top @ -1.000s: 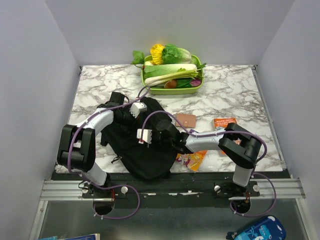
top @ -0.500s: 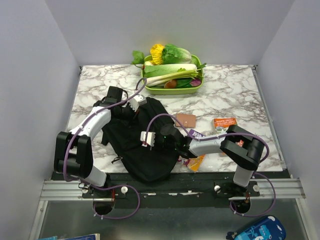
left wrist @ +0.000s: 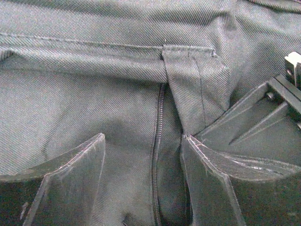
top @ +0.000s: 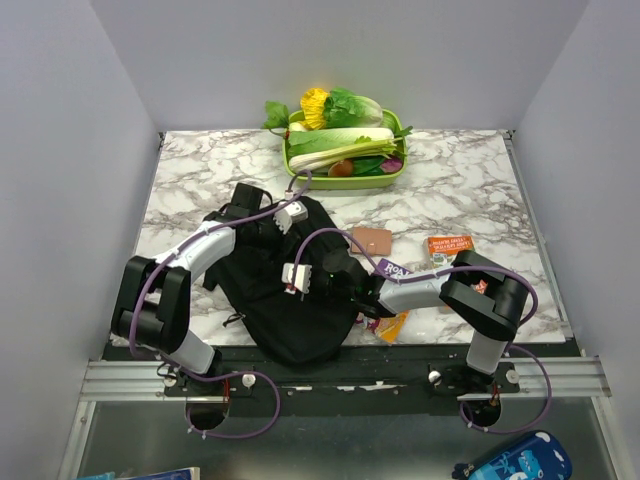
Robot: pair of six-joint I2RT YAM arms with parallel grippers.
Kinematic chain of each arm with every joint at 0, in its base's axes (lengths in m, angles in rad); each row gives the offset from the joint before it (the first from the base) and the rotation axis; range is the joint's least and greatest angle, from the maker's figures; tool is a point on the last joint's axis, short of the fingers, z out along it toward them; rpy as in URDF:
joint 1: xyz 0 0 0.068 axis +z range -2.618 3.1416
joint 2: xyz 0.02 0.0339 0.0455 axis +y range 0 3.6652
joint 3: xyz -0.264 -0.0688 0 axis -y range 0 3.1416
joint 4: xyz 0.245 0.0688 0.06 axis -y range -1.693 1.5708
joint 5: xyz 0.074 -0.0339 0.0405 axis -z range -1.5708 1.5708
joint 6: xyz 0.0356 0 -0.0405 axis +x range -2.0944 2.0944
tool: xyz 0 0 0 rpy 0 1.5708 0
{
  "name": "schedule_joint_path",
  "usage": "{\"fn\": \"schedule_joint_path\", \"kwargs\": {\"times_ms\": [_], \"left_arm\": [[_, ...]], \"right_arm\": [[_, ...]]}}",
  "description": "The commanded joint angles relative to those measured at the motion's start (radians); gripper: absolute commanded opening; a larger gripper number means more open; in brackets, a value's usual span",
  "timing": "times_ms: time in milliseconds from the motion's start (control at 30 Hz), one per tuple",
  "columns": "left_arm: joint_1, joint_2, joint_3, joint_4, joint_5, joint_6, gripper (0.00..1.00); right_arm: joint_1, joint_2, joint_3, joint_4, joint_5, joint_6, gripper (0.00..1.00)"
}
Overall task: Pack the student bag
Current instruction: Unzip the student bag at the center of the board.
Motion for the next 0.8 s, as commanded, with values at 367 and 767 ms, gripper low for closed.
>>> {"fn": "schedule_joint_path", "kwargs": {"times_ms": [367,767], "left_arm": [[-0.065,0.014,-0.127,0.146,-0.235,0.098,0.58],[-0.052,-0.076,0.052,0.025,-0.364,0.034,0.0]], "right_arm": [[0.0,-0.018,-0.04,0.002,0.062,0.044,0.01],[0.0,-0.038,-0.05,0.006,0.073,0.062,0.01]]}}
